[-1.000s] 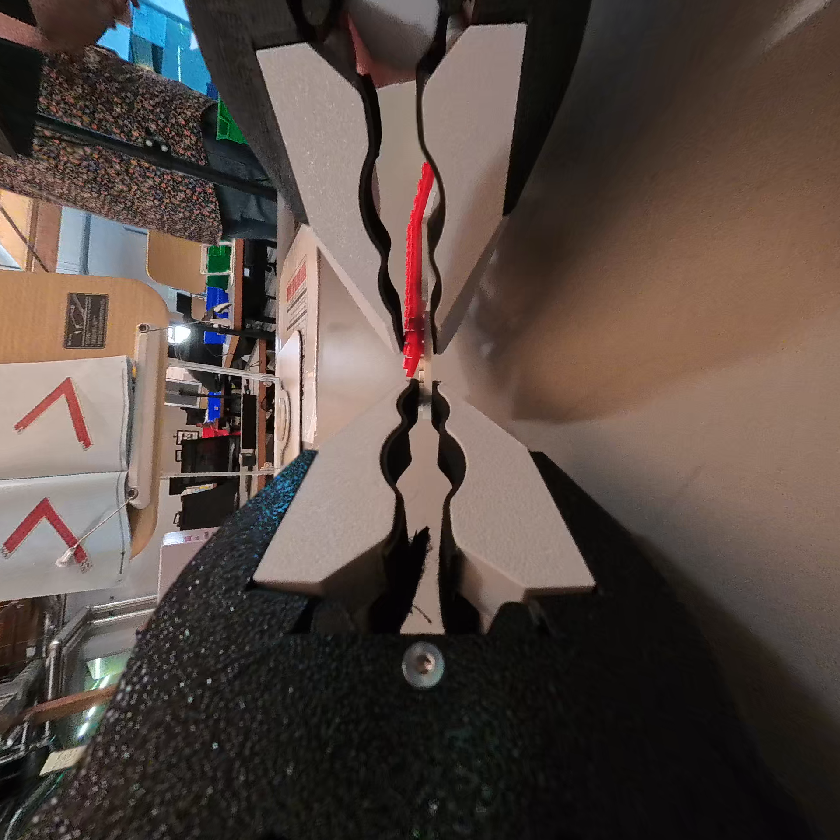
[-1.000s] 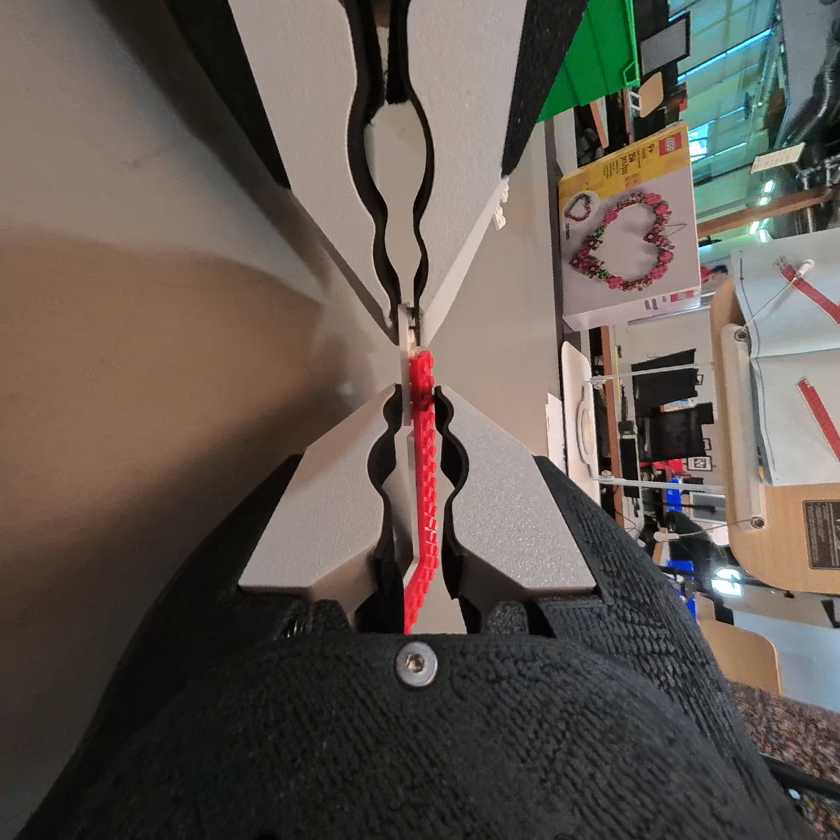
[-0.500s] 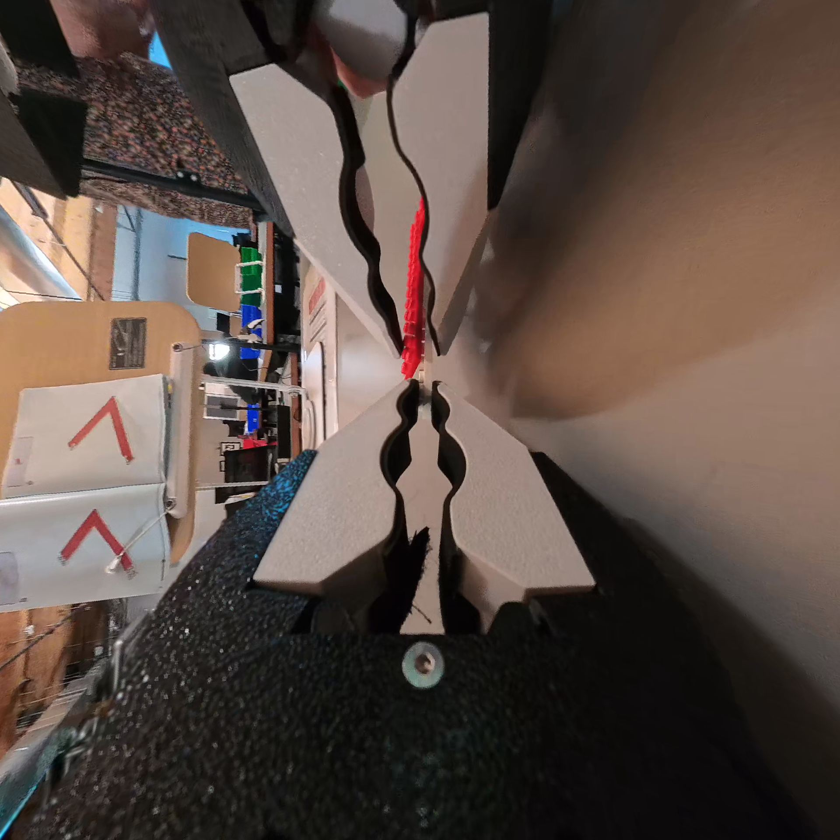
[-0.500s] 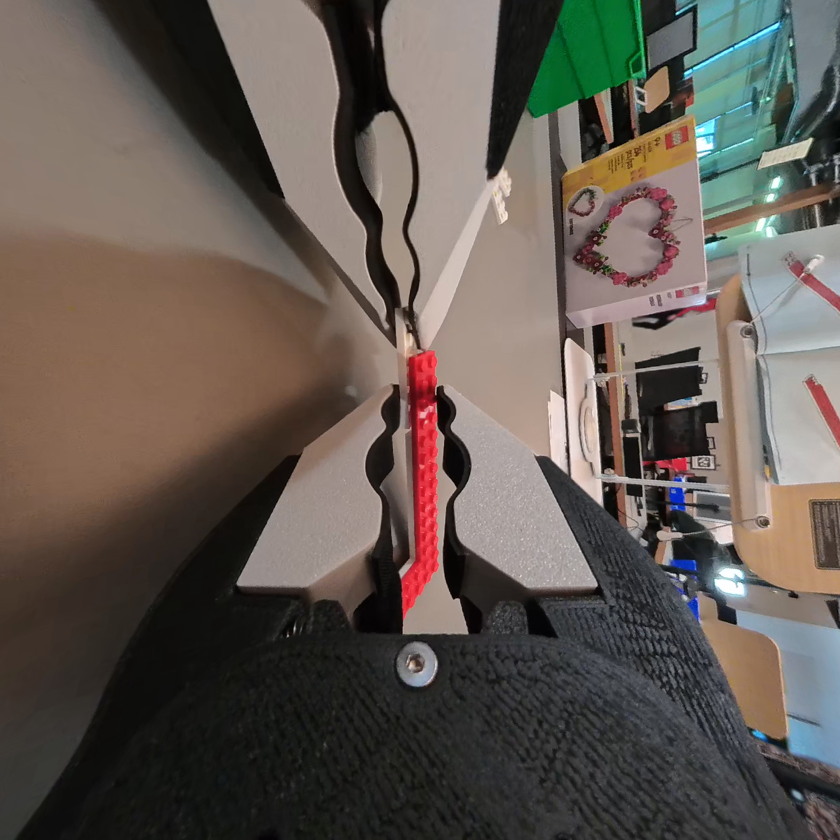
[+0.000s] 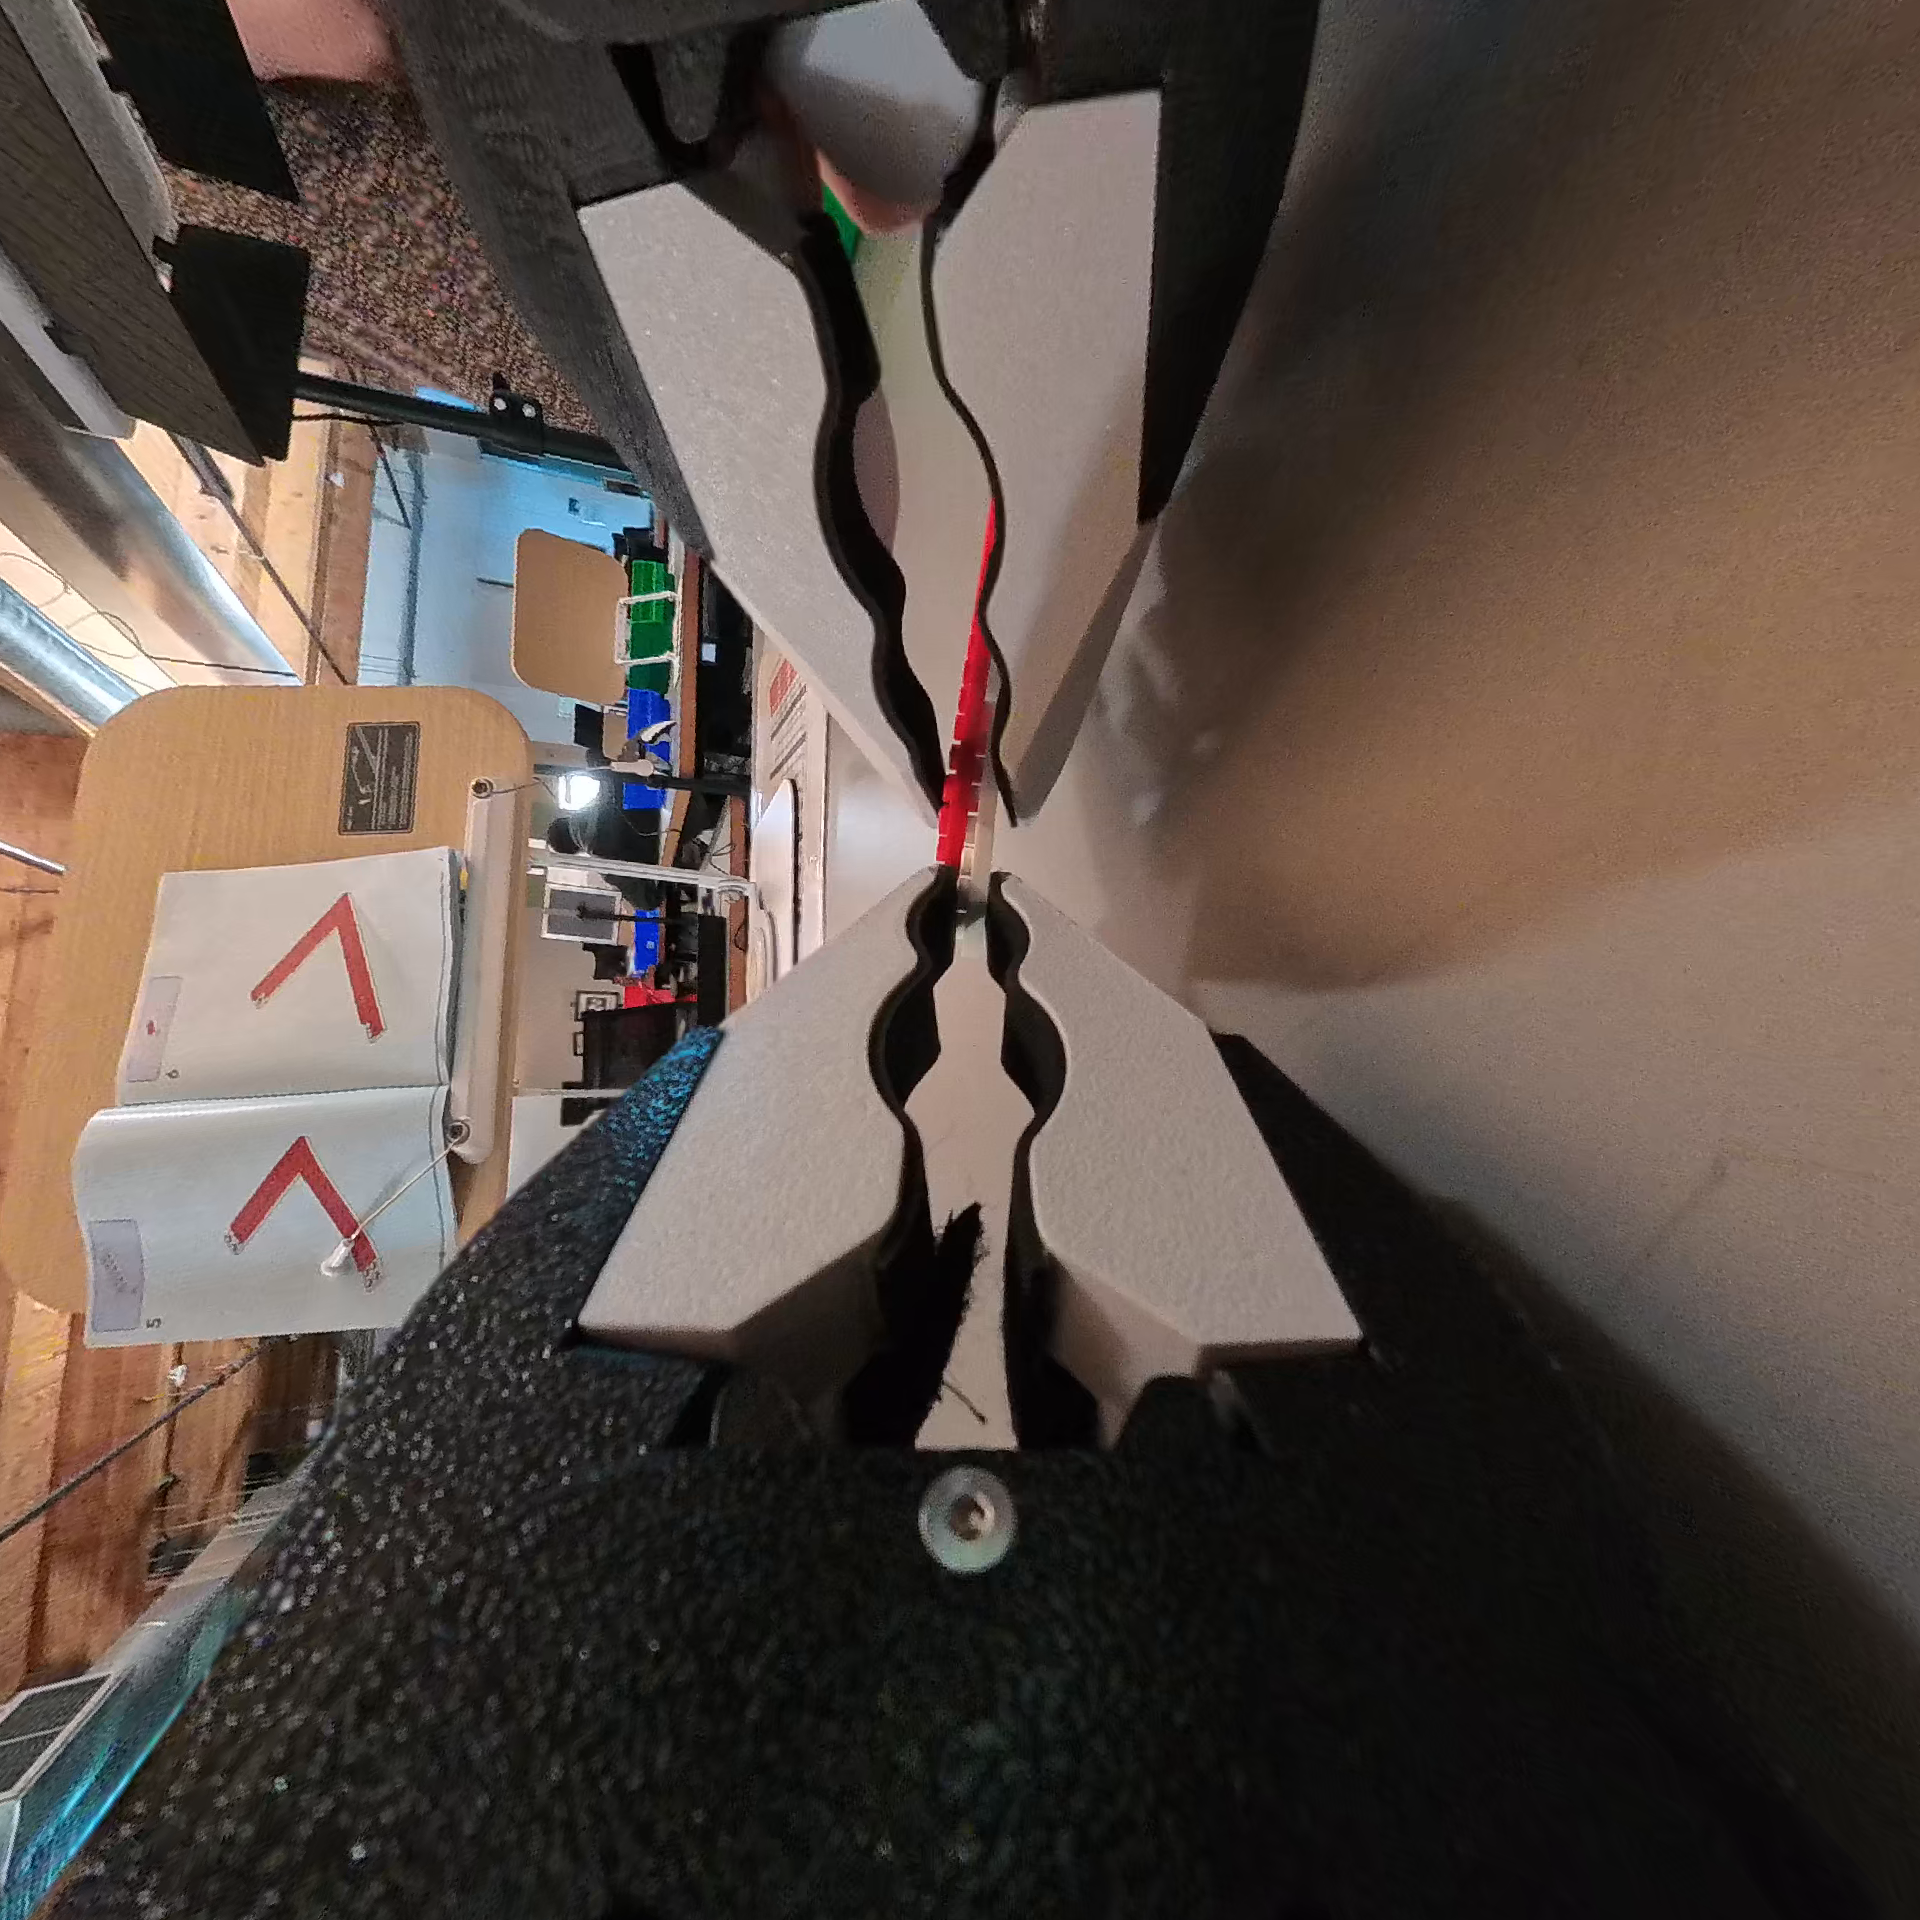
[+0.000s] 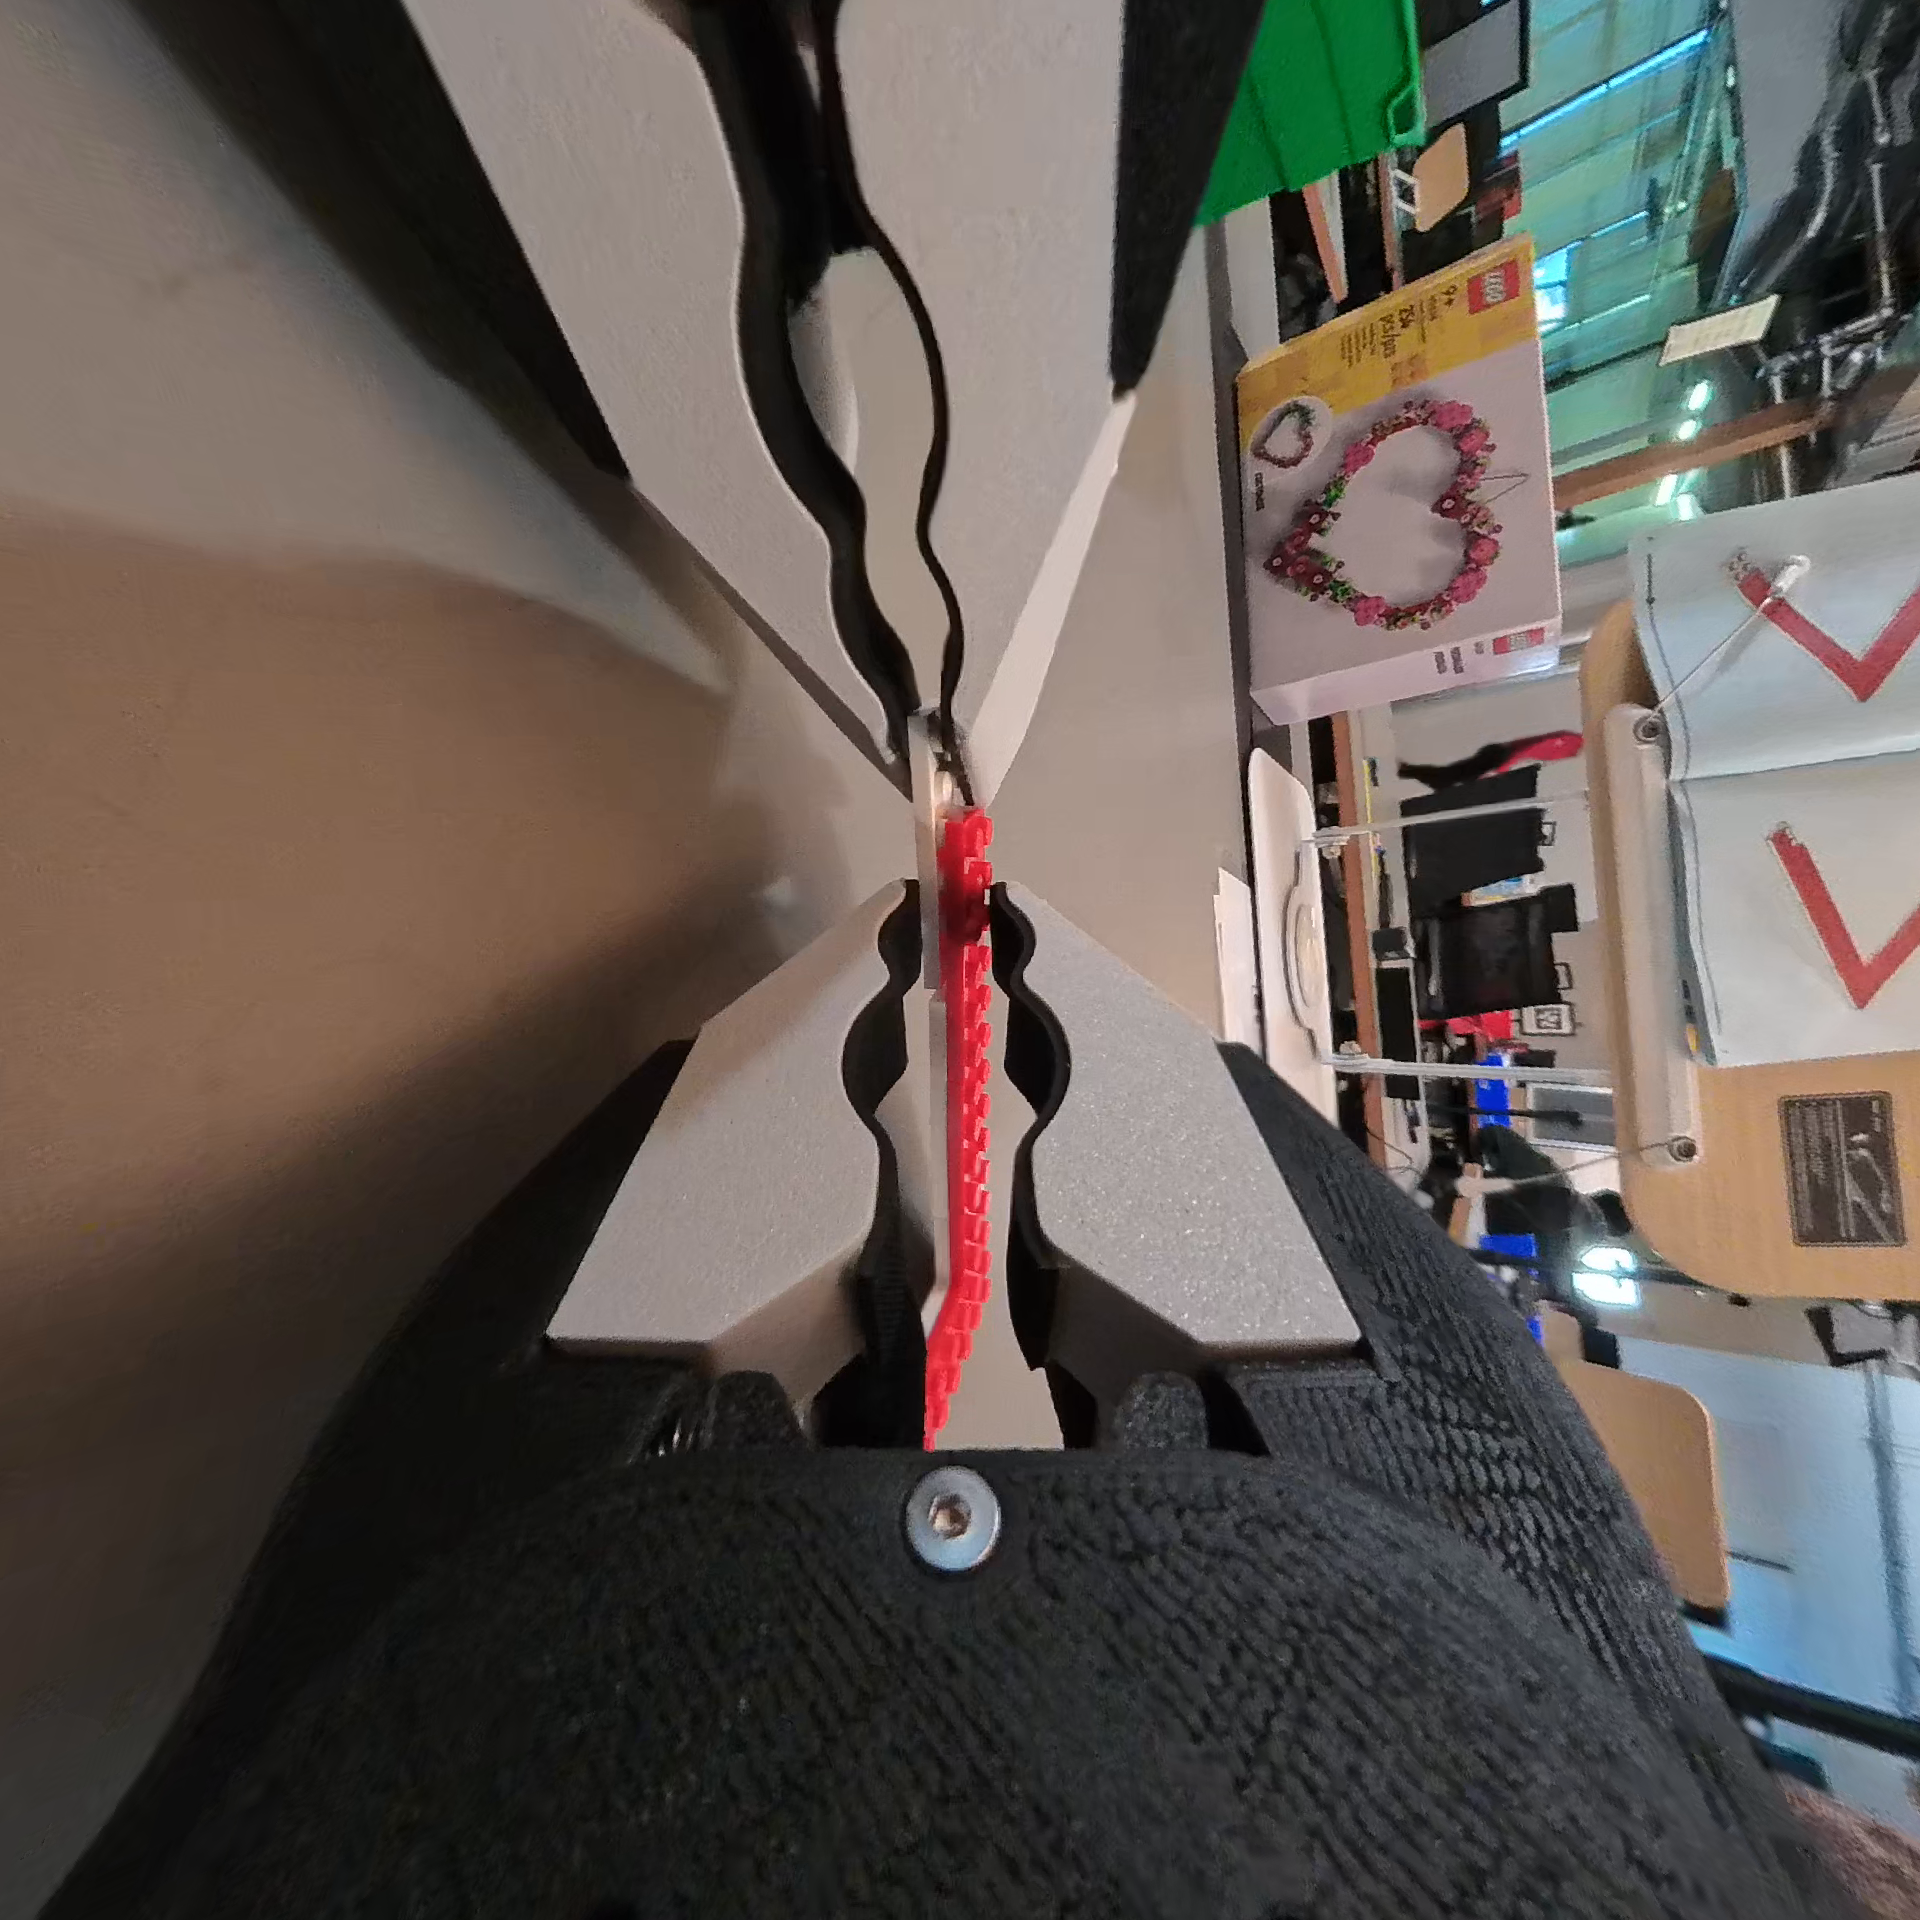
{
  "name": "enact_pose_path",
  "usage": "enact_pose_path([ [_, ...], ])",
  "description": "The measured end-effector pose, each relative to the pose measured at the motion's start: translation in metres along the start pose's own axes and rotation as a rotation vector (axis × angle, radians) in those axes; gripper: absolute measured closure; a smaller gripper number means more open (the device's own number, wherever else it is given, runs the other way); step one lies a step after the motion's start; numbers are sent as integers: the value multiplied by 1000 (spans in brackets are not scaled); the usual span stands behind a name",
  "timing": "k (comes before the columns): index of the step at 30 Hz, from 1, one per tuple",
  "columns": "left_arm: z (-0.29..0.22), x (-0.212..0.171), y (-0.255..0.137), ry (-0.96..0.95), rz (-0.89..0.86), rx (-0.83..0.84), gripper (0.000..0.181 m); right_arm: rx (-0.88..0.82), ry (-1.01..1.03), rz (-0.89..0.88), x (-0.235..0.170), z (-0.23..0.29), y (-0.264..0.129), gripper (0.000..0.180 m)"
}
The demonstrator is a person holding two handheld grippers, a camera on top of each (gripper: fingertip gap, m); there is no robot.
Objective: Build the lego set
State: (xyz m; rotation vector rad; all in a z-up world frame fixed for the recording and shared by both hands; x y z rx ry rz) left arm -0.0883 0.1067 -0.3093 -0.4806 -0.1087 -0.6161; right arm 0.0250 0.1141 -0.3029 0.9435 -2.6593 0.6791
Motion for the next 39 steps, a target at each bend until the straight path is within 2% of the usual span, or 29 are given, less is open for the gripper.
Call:
enact_pose_path([
  [15,-2,-1,5,23,-38,-15,178,4,7,-1,-3,6,2,168],
  [26,2,-1,6,-45,-51,-10,177,-15,-21,-14,-8,2,2,170],
  [39,1,3,7,-31,1,-11,178,-49,-70,18,-7,2,-1,171],
])
Point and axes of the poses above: each gripper's, where its closed fingertips meet, y out along the fingers, x out of its top, z = x × y across the jaws, the point moved 10 cm from there along -y, back along the fingers, and after that the axes turned 6 degrees about -x, right-handed, at the moved point
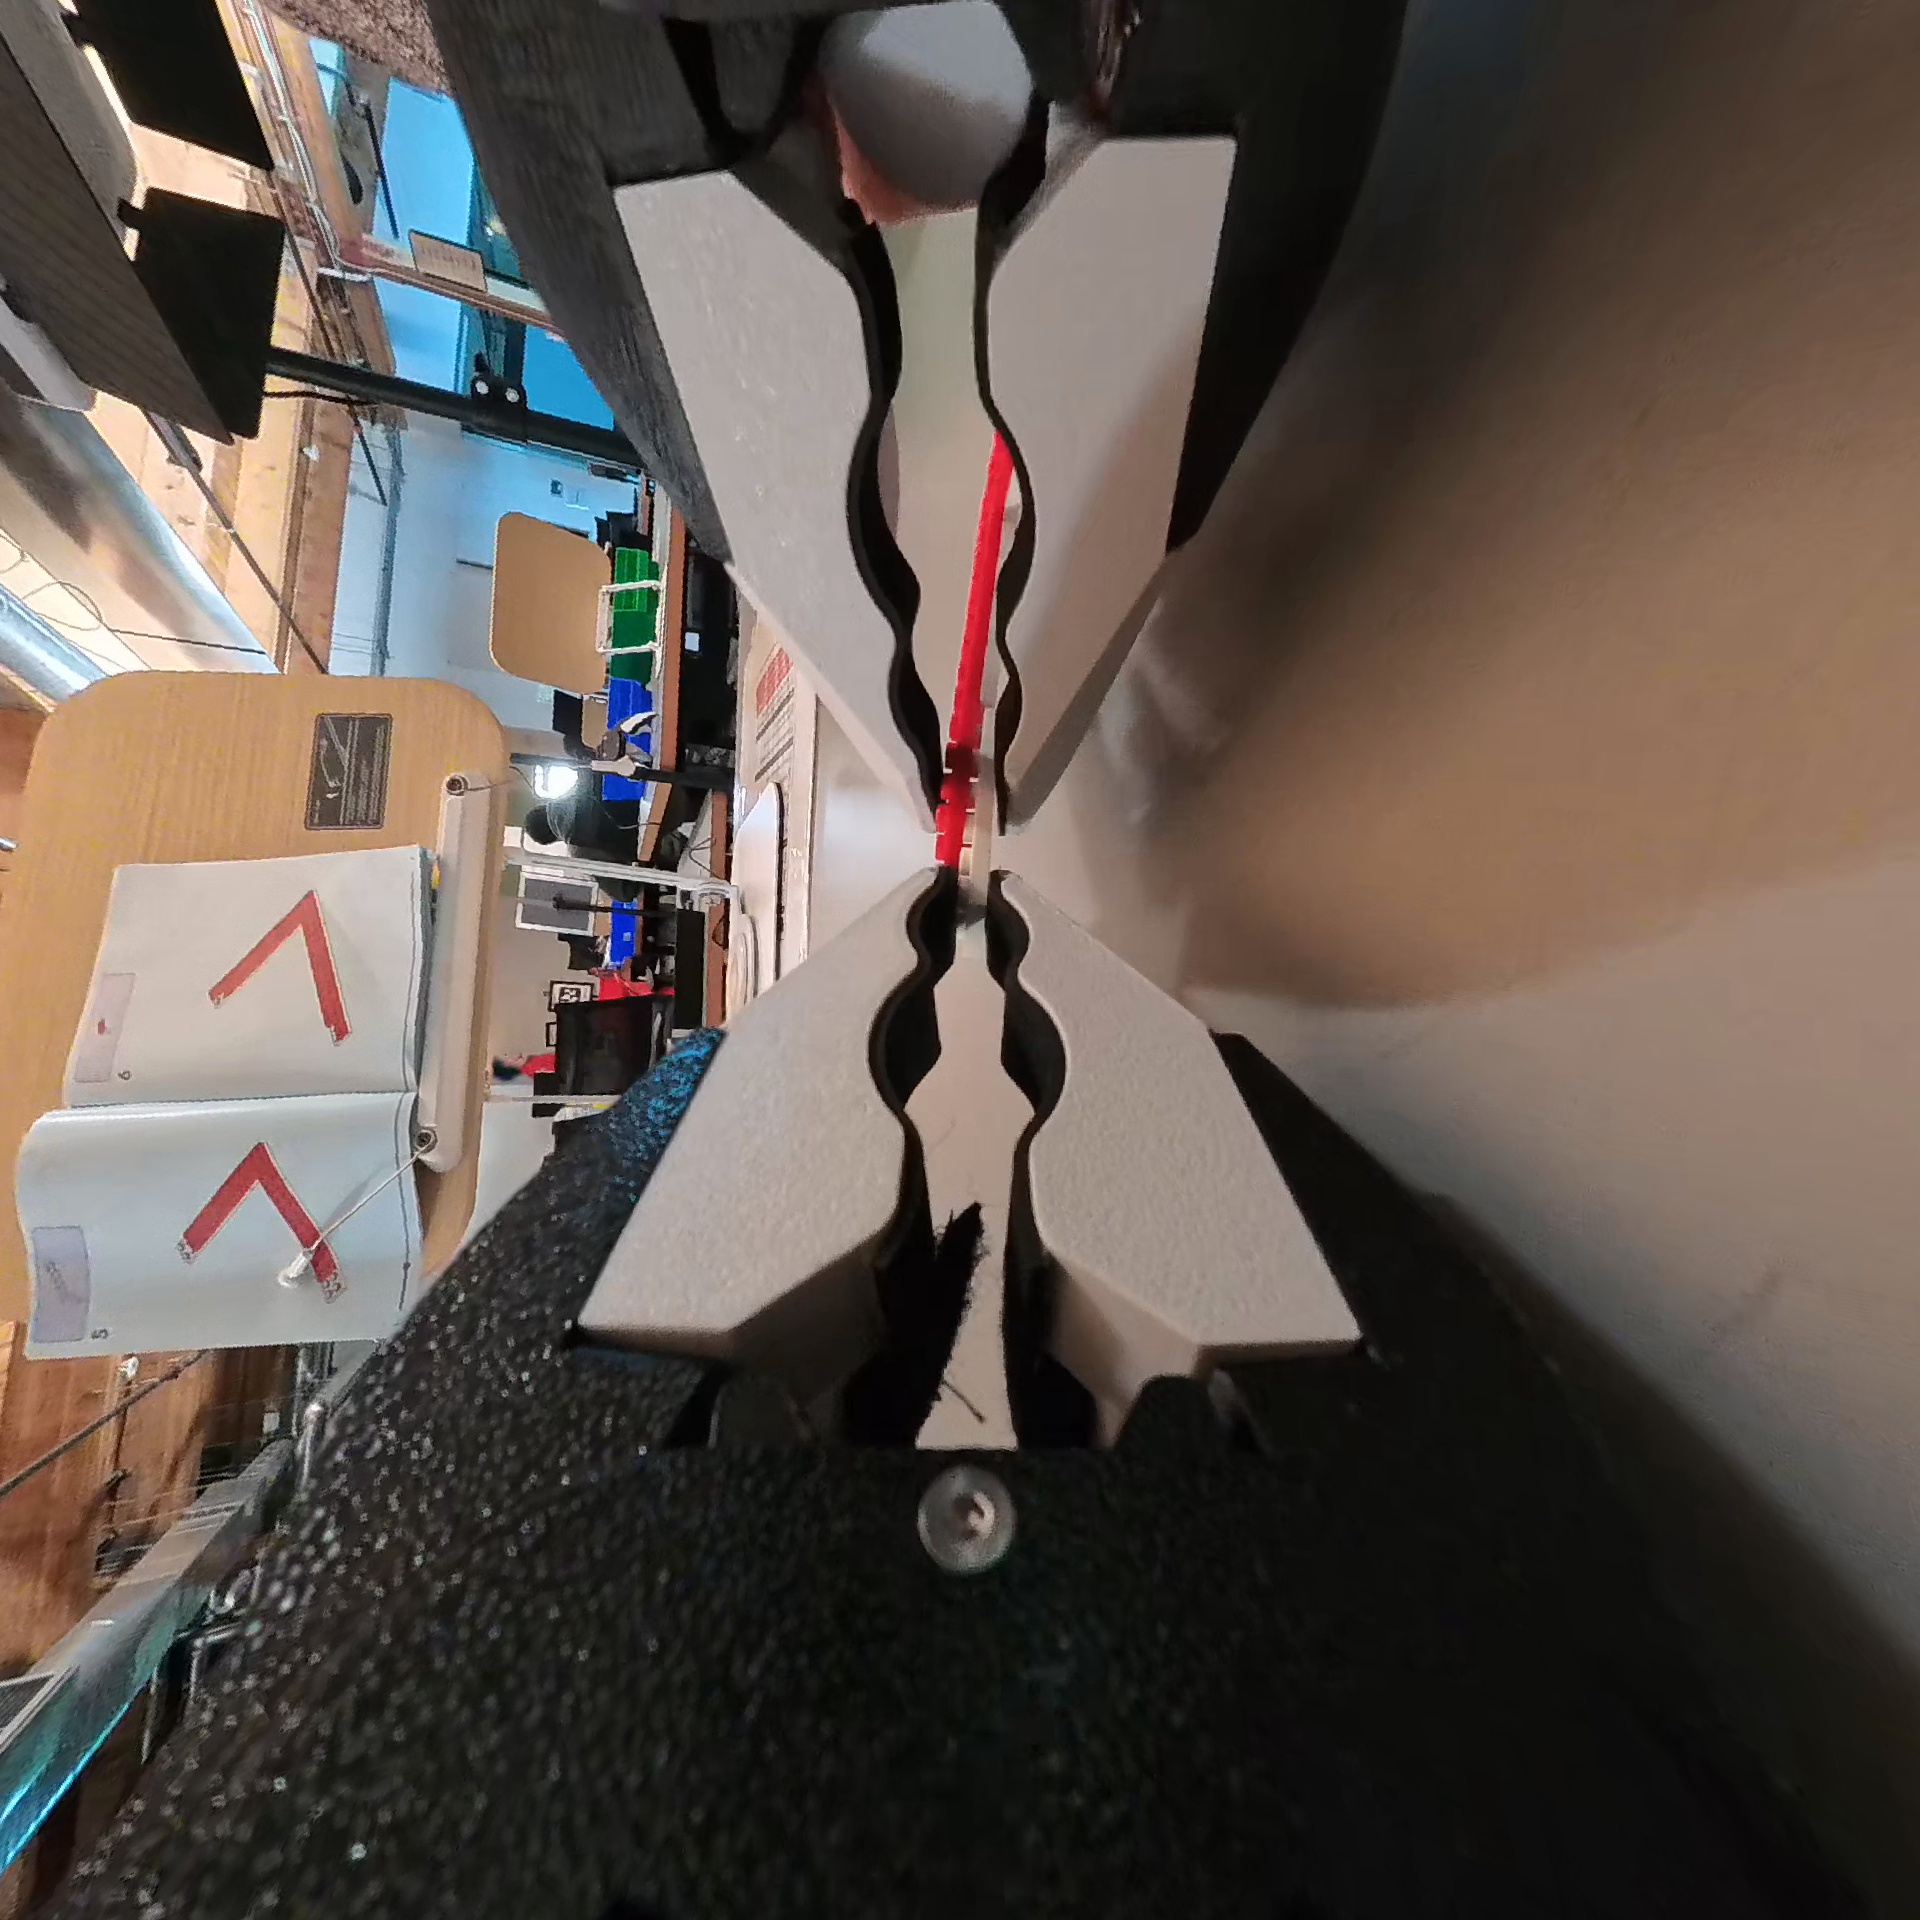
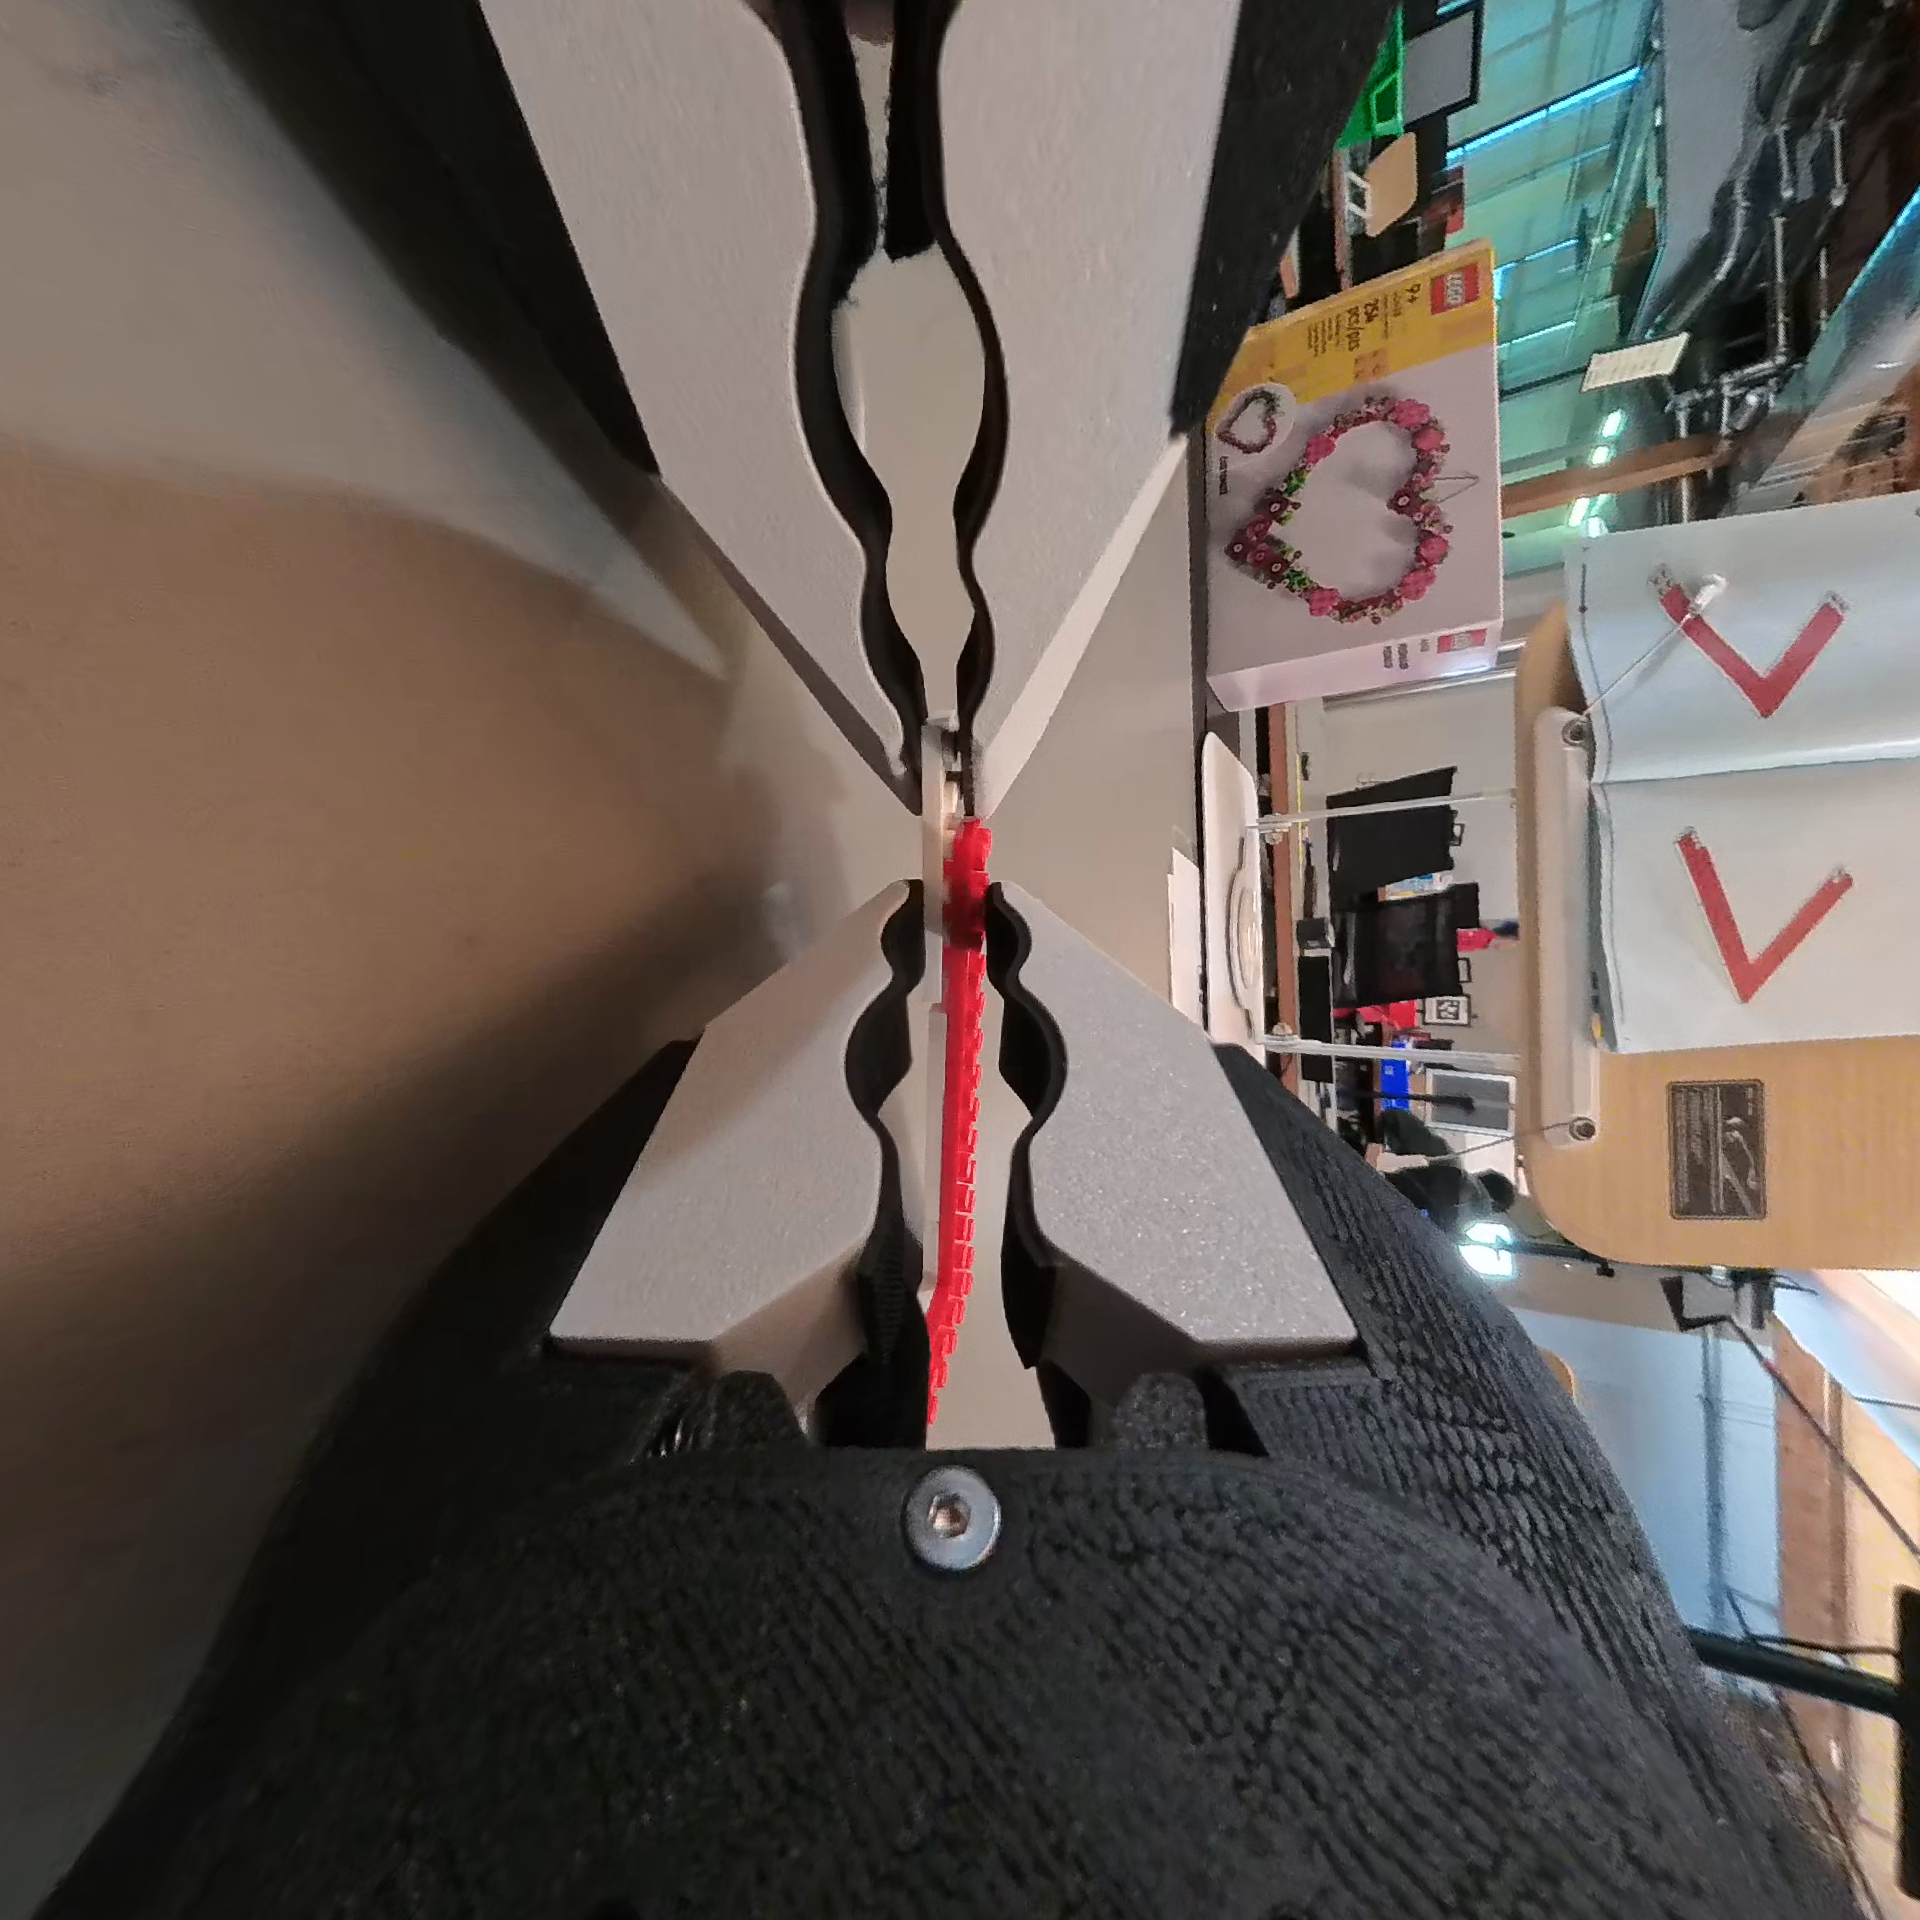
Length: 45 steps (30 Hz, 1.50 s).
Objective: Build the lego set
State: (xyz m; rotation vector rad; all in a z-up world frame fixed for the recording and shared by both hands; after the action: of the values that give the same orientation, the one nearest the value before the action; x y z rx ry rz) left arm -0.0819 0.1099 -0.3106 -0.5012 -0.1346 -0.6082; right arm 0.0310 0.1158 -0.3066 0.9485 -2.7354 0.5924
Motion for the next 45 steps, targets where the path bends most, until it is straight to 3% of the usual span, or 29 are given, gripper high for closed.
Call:
enact_pose_path([
  [12,-1,-2,-1,-28,-42,7,176,20,-36,13,1,-2,-1,172],
  [17,1,4,-3,-50,-109,19,145,78,16,-14,2,-6,-2,171],
  [23,-2,5,-6,-17,-129,-5,171,144,68,-43,1,-11,-7,171],
  [28,-3,11,-6,-13,-121,-36,171,231,106,-43,-3,-15,-10,170],
  [36,6,19,-6,-300,-107,-141,172,574,144,-17,-8,-39,-4,170],
  [45,8,5,4,-630,-76,-283,173,935,115,122,-7,-52,29,168],
])
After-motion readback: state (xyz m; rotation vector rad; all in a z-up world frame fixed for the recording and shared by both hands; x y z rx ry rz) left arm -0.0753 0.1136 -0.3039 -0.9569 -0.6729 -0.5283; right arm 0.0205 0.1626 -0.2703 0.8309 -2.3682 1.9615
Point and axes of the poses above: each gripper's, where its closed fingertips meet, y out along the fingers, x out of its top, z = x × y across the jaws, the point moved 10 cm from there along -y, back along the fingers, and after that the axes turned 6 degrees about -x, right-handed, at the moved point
